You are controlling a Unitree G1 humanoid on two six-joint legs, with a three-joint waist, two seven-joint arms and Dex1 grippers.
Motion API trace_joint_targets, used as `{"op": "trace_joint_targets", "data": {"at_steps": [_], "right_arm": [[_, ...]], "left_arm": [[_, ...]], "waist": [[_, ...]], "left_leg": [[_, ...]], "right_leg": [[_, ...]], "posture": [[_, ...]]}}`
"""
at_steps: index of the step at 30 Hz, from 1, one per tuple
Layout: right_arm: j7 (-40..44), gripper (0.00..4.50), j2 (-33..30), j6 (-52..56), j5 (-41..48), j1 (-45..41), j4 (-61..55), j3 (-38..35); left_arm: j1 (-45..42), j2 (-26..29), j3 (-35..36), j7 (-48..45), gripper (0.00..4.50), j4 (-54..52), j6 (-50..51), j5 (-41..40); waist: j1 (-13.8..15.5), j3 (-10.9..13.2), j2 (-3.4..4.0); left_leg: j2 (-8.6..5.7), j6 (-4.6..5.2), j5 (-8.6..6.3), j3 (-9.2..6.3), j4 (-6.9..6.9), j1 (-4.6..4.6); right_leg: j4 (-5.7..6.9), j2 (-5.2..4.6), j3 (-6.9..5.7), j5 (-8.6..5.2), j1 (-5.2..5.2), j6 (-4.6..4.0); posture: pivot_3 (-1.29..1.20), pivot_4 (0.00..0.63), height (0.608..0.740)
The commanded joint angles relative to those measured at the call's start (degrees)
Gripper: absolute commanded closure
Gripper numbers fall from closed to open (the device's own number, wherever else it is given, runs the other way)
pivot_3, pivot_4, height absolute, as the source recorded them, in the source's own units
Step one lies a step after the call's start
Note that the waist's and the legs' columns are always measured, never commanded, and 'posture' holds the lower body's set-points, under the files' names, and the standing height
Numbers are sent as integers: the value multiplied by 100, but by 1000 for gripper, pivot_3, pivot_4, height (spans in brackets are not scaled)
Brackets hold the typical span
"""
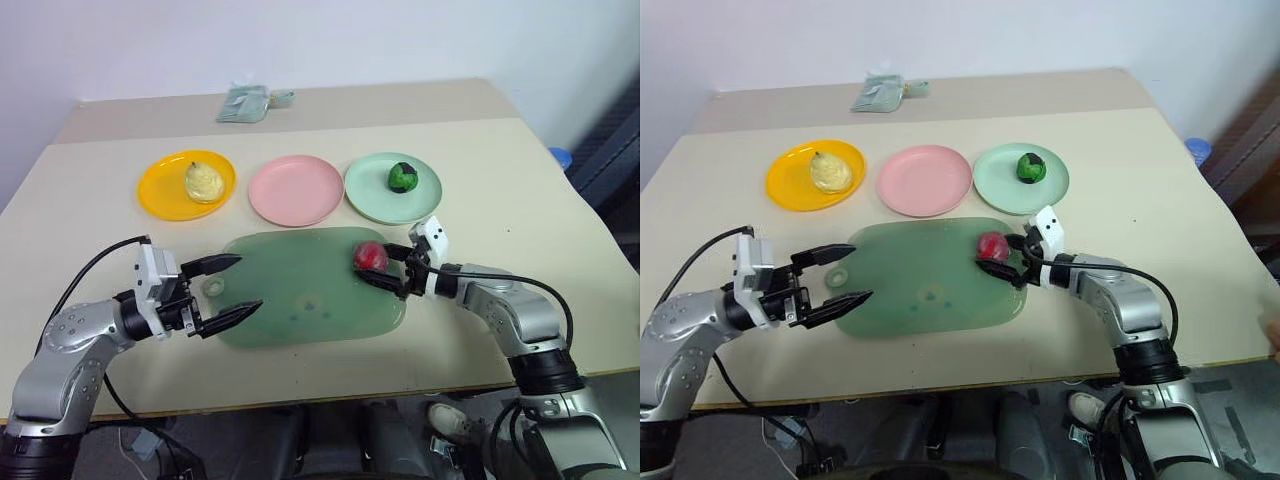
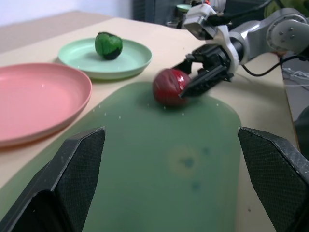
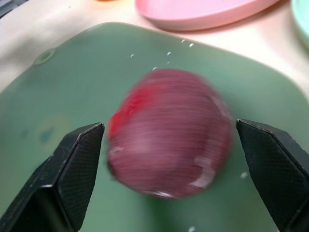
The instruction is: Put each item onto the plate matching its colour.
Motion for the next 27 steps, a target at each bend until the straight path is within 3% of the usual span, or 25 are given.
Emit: {"op": "trace_joint_targets", "data": {"at_steps": [1, 3, 6, 12, 17, 21, 27], "right_arm": [[44, 268, 87, -243, -15, -177, -19, -87], [68, 814, 136, -276, 16, -235, -75, -92], [35, 2275, 243, -322, 17, -395, -158, -90], [-20, 2275, 616, -546, -208, -1055, 163, 107], [-283, 2275, 1286, -1358, -671, -1911, 1346, 259], [-1016, 2275, 2016, -2686, -1269, -3023, 3483, 195], [-1850, 2275, 2565, -4177, -1715, -4277, 6152, -84]], "left_arm": [[145, 3, 231, 56, 0, -225, -172, -11], [259, -21, 254, 106, 0, -285, -208, -14], [374, -48, 297, 204, 0, -346, -225, -33], [502, -191, 367, 545, 0, -521, -150, -103], [542, -423, 475, 1217, 0, -710, 39, -143], [558, -676, 461, 1912, 0, -954, 84, 119], [590, -890, 385, 2738, 0, -1281, 138, 554]], "waist": [[3, 0, 0], [12, 0, 0], [9, 0, 0], [-8, 0, 0], [-17, 0, 0], [-42, 0, 0], [-33, -1, -2]], "left_leg": [[0, 0, 0, 0, 0, 0], [0, 0, 0, 0, 1, 0], [0, 1, 0, 0, 2, 0], [0, 0, 0, 0, 0, 0], [0, -2, 1, 0, 0, 1], [0, -5, 3, 1, 2, 1], [0, -7, 4, -3, 0, 3]], "right_leg": [[0, 0, 0, 0, 0, 0], [0, 0, 0, 0, 2, 0], [-1, 0, 0, 0, 3, 0], [0, 1, 0, 0, 0, 0], [2, 2, -1, 0, -1, 0], [6, 4, -1, 1, -3, -1], [5, 8, -4, 1, -8, -2]], "posture": [[0, 150, 740], [0, 150, 740], [0, 150, 740], [0, 150, 740], [0, 150, 740], [0, 150, 740], [0, 150, 740]]}}
